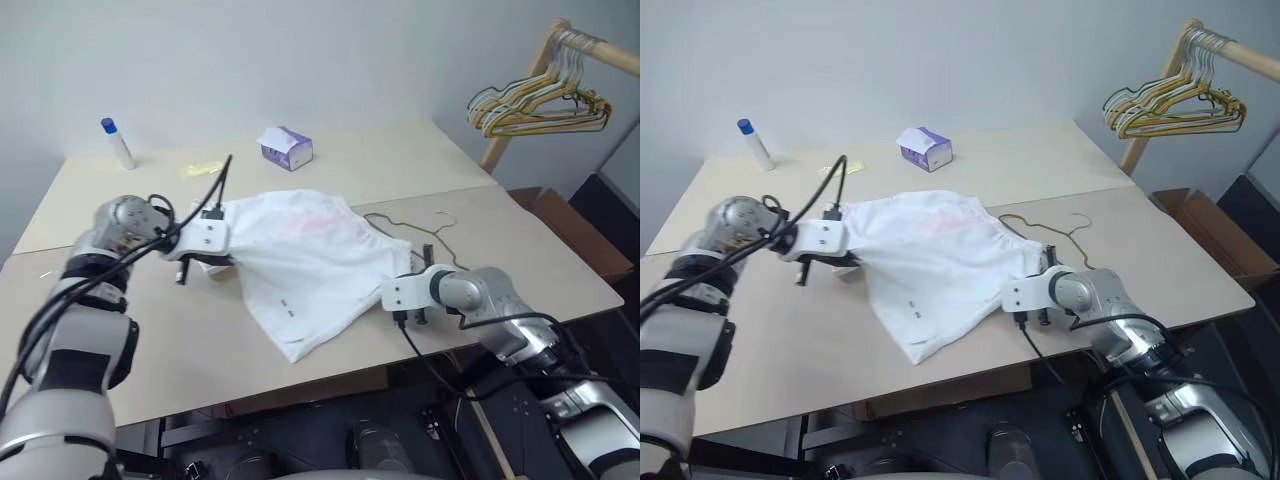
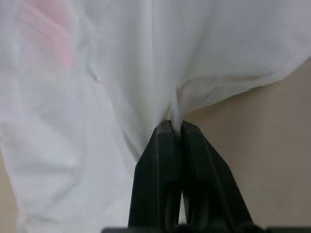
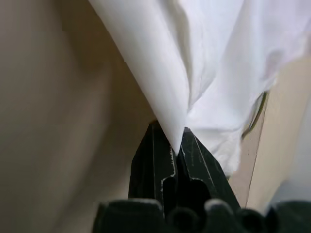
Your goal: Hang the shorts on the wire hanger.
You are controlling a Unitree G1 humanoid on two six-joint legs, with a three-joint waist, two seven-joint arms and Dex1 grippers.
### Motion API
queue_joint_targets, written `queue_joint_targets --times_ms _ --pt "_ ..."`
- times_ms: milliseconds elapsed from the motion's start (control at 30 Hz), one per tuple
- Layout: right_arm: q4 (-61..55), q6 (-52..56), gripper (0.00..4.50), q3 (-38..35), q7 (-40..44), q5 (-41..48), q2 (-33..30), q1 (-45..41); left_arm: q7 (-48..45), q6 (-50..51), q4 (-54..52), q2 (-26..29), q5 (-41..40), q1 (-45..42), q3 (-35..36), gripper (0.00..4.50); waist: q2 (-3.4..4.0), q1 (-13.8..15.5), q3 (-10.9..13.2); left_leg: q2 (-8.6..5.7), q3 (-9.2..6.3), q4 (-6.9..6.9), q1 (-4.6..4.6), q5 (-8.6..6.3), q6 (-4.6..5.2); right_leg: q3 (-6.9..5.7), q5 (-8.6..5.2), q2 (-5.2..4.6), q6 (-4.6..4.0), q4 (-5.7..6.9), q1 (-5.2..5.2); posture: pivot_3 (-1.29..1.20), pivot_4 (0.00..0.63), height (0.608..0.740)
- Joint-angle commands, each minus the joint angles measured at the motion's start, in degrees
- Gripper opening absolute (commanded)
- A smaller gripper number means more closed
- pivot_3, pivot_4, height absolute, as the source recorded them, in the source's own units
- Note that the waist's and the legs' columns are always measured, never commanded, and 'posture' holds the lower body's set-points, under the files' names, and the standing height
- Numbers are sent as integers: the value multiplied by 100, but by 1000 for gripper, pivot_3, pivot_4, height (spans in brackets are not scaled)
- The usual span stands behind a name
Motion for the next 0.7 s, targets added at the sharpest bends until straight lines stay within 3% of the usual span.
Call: queue_joint_targets --times_ms 33,167,300,467,700 --pt "-1145 1051 21 110 813 -310 296 -38 -507 -261 122 377 120 -133 -43 0 -1 93 -1 -1 -6 3 -7 -4 6 -4 0 0 -3 0 -1 -71 0 740" --pt "-1867 1773 21 517 1737 -624 440 25 -608 -515 219 539 306 13 -164 0 -2 335 -1 -7 -20 36 -72 -11 17 -20 26 -4 -47 -1 -39 -54 0 740" --pt "-2202 2302 21 920 2330 -980 565 100 -133 -741 272 581 741 49 -400 0 -6 519 -1 -8 -22 100 -110 -18 14 -29 27 -11 -42 2 -46 -48 0 740" --pt "-2212 2618 21 1176 2586 -1301 683 219 187 -767 324 395 834 -93 -372 0 -15 591 -3 -10 -29 117 -121 -43 49 -29 29 -12 -36 2 -45 -51 0 740" --pt "-2336 3154 21 1310 2585 -1408 1261 442 885 -865 370 146 1251 -304 -568 0 -20 527 -7 -11 -27 118 -125 -18 6 -33 30 -12 -36 6 -46 -76 0 740"
